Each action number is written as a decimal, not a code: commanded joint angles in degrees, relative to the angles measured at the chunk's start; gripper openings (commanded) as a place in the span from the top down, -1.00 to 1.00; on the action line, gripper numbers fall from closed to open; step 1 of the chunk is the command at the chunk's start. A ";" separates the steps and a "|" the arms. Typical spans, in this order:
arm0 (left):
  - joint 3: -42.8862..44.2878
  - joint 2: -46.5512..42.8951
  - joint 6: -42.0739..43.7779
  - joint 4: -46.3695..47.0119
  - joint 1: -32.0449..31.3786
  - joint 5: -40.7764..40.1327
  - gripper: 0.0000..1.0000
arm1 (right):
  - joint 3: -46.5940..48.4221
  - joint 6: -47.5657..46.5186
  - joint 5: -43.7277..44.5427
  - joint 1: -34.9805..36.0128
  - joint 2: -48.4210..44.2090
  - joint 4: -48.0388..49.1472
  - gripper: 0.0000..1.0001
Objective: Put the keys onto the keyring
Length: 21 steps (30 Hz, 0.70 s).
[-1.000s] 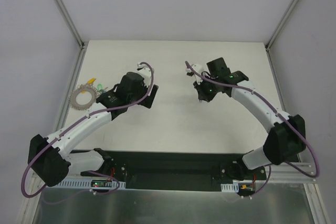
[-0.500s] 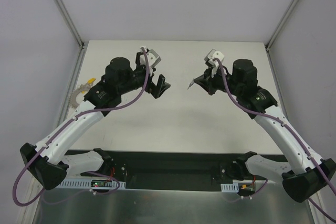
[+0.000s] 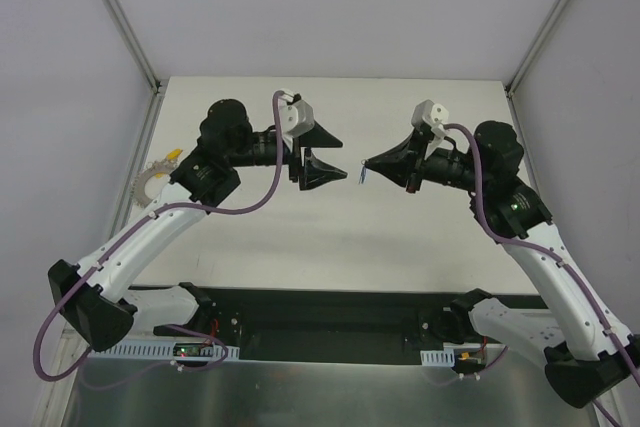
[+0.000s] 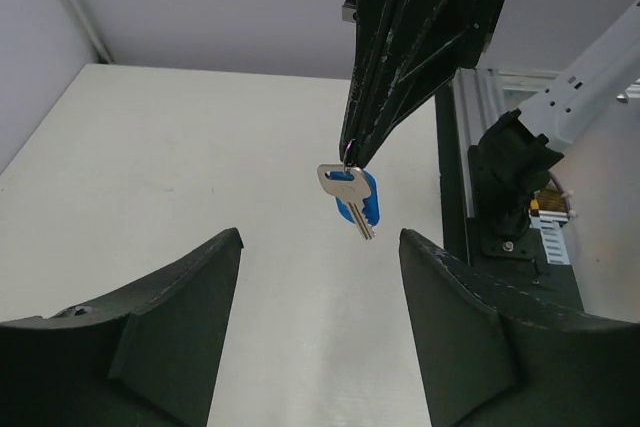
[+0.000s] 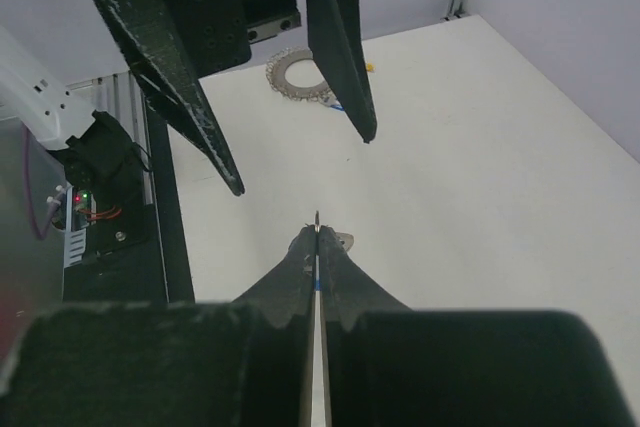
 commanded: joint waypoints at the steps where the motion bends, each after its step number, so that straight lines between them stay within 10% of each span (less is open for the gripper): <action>1: 1.71 1.97 -5.25 10.87 0.52 10.72 -0.11 | -0.66 1.12 -6.64 -0.63 -2.48 3.54 0.98; 21: 5.23 7.68 -13.44 14.93 -1.06 16.36 0.33 | 0.31 0.50 -9.20 -0.72 -1.61 1.88 0.97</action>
